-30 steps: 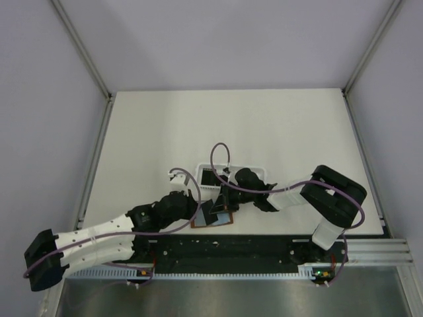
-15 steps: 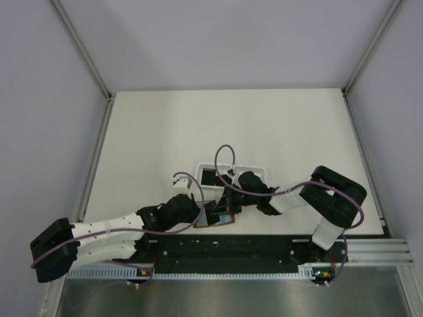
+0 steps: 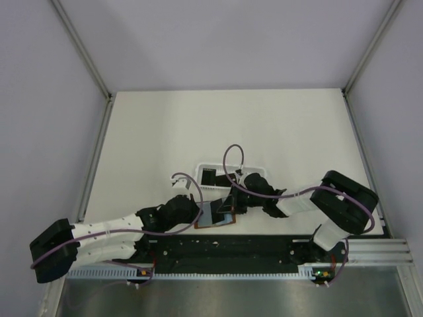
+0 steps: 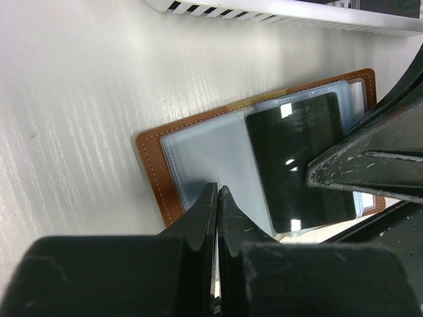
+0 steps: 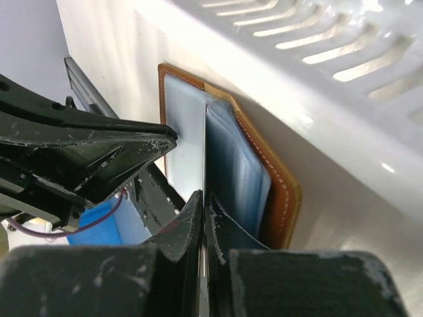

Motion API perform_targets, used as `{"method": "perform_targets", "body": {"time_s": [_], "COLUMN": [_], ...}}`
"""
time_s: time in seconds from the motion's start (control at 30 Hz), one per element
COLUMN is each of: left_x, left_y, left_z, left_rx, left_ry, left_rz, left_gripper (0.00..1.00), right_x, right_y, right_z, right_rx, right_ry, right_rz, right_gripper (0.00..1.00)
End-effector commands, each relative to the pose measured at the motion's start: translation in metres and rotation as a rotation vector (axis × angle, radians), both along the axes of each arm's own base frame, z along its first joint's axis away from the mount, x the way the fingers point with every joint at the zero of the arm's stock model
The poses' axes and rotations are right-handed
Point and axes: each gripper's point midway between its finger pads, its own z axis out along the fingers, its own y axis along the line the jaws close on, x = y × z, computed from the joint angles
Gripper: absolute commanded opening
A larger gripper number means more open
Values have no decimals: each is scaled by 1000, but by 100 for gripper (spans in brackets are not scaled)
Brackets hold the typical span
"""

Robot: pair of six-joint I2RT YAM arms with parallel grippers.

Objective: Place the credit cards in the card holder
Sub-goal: Insert the credit card into the card holder.

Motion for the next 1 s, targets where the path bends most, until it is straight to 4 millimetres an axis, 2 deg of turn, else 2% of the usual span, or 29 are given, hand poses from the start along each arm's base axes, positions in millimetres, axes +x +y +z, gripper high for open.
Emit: {"method": "perform_targets", "body": {"time_s": [0.0,0.23,0.47,0.97], "left_x": [-8,-7,-7,-8], "left_y": [15,14,14,14], "left_z": [-17,-16,-16,-17], "left_rx": [65,71,70,71], "left_ry": [33,29,28,31], "left_rz": [1,-4,-4,-2], "left_gripper": [0,0,0,0], "right_x": [11,7,6,-4], "right_y": [-12,-10,-3,-2], "right_z": [5,-5,-4,-8], "right_rx": [-29,-29,18,68], "right_ry": [-47,-21,5,58], "right_rz": [-43,-21,-12,3], "right_gripper": [0,0,0,0]}}
